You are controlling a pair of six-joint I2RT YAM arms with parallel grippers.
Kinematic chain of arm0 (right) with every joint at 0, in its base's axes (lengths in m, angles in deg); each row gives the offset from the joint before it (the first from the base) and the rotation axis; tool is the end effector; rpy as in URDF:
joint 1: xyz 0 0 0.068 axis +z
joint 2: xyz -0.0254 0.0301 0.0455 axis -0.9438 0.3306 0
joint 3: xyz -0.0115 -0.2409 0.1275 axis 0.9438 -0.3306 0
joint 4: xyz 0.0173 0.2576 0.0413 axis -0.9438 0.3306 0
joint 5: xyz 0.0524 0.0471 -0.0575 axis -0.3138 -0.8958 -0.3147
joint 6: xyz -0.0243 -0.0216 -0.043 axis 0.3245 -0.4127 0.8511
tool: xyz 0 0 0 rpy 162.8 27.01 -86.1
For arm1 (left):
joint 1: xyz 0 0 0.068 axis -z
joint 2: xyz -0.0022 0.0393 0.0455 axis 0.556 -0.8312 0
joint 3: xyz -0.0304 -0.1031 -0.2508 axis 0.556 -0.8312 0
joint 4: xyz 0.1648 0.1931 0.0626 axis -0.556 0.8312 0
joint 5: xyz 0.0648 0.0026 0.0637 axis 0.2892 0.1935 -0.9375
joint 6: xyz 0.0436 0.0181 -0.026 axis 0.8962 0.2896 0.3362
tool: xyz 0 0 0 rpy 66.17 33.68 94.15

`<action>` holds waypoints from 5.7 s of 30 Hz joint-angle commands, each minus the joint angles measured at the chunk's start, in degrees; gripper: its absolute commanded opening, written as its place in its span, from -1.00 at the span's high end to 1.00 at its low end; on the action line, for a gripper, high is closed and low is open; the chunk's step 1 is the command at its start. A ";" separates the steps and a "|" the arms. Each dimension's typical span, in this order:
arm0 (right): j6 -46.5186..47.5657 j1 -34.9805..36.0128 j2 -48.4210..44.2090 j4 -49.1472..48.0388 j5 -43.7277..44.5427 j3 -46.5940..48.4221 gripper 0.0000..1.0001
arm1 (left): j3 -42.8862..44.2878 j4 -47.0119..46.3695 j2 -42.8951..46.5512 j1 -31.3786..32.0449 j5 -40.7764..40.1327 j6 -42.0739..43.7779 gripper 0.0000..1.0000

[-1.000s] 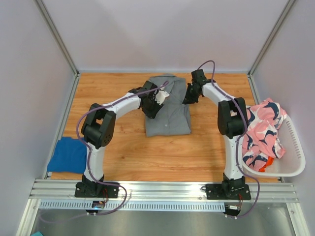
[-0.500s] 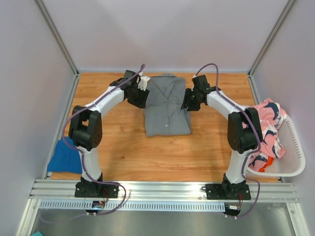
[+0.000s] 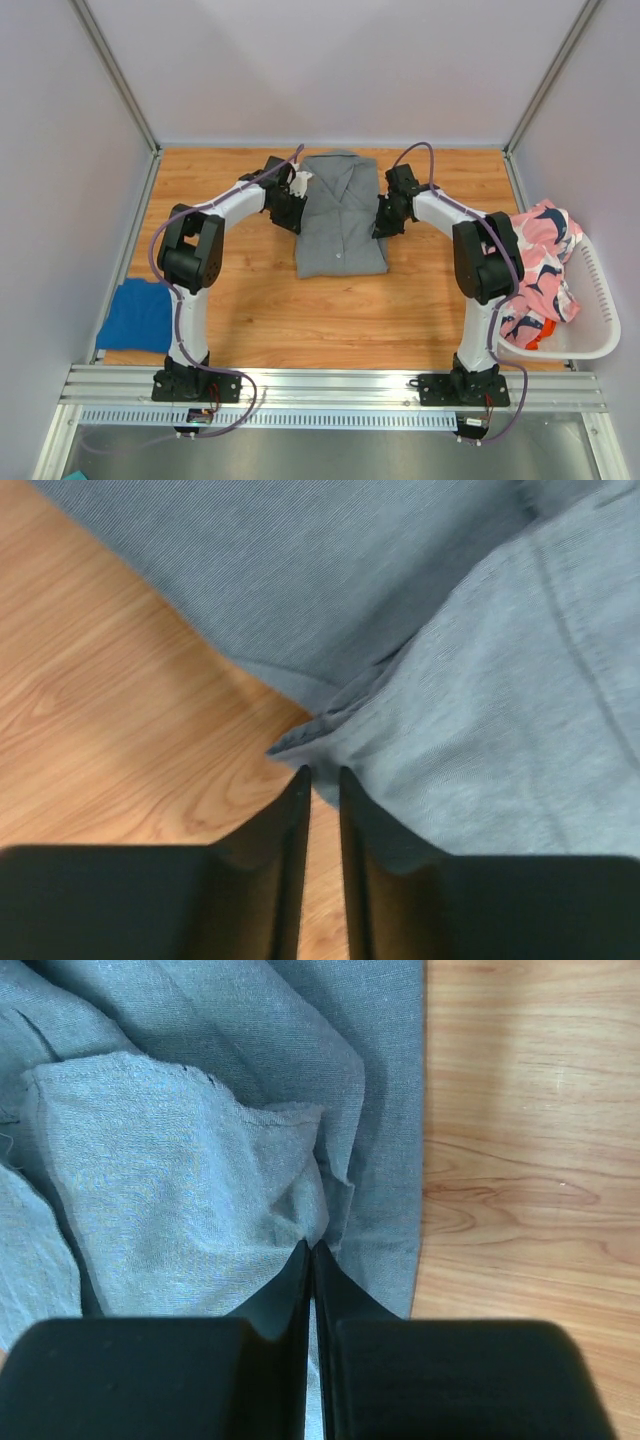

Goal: Fold and stack the mixed laundry pile
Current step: Fold the shirt.

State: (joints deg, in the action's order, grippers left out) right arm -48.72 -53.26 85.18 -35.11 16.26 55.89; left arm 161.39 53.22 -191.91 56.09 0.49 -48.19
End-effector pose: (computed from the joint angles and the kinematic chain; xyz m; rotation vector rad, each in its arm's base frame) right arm 0.3888 0.1287 0.1694 0.1476 2.7756 0.4451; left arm 0.4066 -0.1770 0.1749 0.6129 2.6280 -0.4801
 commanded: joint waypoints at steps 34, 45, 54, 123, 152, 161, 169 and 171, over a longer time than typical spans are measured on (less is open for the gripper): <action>-1.57 -4.16 -12.52 10.77 14.41 -0.15 -0.28 | 1.30 10.05 14.30 10.89 2.78 29.93 -0.38; -17.65 -1.70 -25.73 0.41 8.27 -21.79 -0.22 | -21.11 -5.49 19.33 26.12 -20.15 50.26 -0.51; -28.46 -0.03 -21.26 -9.70 5.98 -29.26 -0.21 | -29.57 -16.13 17.74 29.29 -23.24 47.98 -0.42; -14.84 8.15 -2.98 21.85 -3.51 18.36 0.53 | -14.47 12.78 20.85 -19.05 31.60 18.54 1.00; -11.68 9.38 -3.43 -19.03 -6.15 -2.65 -0.20 | -5.40 5.41 8.43 -20.64 31.17 12.83 -0.44; -15.72 8.59 -6.98 -25.43 -7.03 -8.86 0.99 | -6.89 1.88 9.30 -18.80 34.93 9.57 1.00; -20.03 7.88 -20.10 -27.37 3.06 -20.21 0.99 | -9.97 -3.55 17.92 -16.06 40.39 3.96 1.00; -21.08 7.18 -20.89 -27.46 4.30 -21.27 0.99 | -9.10 -4.27 17.48 -16.06 40.39 1.58 1.00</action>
State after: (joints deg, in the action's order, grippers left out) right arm -67.10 -45.15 67.09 -58.34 15.36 36.04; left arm 151.36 54.03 -176.83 40.24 36.67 -41.90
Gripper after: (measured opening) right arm 0.013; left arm 0.009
